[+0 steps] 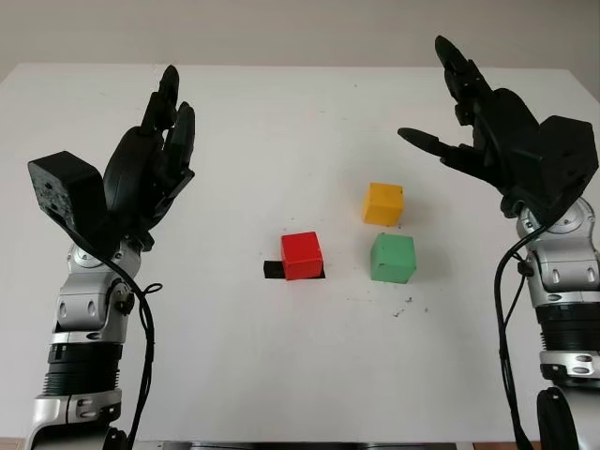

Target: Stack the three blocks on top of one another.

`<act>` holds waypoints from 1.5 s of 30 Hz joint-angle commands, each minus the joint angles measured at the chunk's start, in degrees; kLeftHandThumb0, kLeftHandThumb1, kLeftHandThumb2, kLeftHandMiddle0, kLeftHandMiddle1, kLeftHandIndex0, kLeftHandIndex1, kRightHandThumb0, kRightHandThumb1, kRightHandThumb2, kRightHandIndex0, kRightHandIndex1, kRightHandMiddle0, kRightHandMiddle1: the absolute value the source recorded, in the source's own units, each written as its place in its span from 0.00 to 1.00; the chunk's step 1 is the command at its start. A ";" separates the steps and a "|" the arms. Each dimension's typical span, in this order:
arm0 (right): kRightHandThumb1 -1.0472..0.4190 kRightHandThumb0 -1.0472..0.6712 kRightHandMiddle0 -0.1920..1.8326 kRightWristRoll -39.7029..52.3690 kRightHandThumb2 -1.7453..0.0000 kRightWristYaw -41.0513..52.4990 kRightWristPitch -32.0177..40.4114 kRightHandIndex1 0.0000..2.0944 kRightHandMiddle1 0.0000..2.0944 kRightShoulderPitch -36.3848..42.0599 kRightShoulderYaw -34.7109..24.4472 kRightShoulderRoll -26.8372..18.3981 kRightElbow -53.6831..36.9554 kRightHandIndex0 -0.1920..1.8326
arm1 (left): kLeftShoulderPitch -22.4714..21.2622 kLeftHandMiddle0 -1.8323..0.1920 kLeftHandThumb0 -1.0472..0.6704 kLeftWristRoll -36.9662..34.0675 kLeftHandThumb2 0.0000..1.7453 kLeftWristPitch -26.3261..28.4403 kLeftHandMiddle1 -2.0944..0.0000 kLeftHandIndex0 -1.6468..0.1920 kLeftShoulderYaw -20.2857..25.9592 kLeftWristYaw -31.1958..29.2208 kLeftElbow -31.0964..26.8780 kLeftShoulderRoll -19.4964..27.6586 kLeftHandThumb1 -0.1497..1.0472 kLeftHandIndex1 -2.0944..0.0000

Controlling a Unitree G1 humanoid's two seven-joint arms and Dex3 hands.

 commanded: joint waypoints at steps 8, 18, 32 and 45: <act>0.16 0.23 0.20 -9.77 0.98 8.13 -7.97 0.05 0.07 -10.06 7.12 -11.54 5.28 0.14 | 2.04 1.00 0.19 -0.10 0.36 1.41 1.00 1.00 0.34 0.71 -2.84 -0.97 1.00 1.00; 0.15 0.29 0.23 -28.77 0.96 2.91 -32.47 0.03 0.06 -19.06 18.57 -19.68 18.47 0.13 | 1.74 1.00 0.21 1.38 0.36 0.89 1.00 1.00 0.14 1.61 -2.28 -1.03 1.00 1.00; 0.16 0.32 0.29 -57.73 0.97 -31.40 -50.61 0.03 0.07 -28.86 35.83 -21.15 32.14 0.18 | 0.75 1.00 0.22 4.12 0.35 0.02 1.00 1.00 -0.61 2.19 -0.96 -1.11 1.00 1.00; 0.15 0.35 0.31 -61.43 0.97 -39.35 -50.10 0.03 0.06 -31.40 42.24 -17.06 37.42 0.18 | 0.74 1.00 0.22 6.35 0.34 -1.02 1.00 1.00 -1.01 2.81 -0.66 -0.99 1.00 1.00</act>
